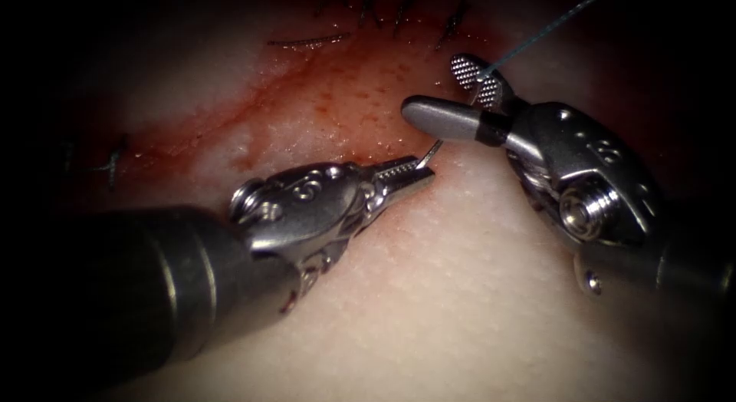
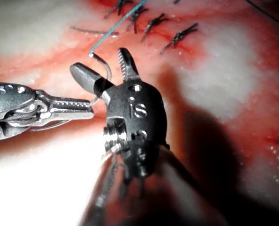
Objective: Wound Closure
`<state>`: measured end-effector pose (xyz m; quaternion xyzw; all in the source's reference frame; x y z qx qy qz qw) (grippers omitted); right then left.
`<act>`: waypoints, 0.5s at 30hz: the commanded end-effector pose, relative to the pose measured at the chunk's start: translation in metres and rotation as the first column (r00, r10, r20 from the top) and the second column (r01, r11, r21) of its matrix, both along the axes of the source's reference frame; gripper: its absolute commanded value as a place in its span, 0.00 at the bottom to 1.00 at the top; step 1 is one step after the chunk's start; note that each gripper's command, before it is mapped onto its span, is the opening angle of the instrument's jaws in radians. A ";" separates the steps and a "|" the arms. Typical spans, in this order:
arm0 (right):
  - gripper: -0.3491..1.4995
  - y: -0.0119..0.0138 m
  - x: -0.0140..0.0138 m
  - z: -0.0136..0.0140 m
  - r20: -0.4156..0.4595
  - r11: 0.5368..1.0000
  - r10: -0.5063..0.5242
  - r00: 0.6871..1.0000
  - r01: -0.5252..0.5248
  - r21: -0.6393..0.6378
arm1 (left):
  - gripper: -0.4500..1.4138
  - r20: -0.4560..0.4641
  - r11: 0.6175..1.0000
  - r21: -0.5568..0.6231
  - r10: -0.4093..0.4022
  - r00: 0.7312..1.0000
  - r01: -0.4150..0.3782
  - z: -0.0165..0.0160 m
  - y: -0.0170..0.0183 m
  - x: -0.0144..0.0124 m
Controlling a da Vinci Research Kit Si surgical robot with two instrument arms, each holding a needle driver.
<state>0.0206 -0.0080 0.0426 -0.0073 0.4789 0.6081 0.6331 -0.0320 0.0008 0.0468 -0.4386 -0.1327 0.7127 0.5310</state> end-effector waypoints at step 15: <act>0.00 -0.0006 0.0003 0.0004 0.023 0.997 0.071 0.997 -0.072 0.029 | 0.00 -0.021 0.999 -0.036 0.009 1.000 -0.010 0.0003 -0.0002 -0.0008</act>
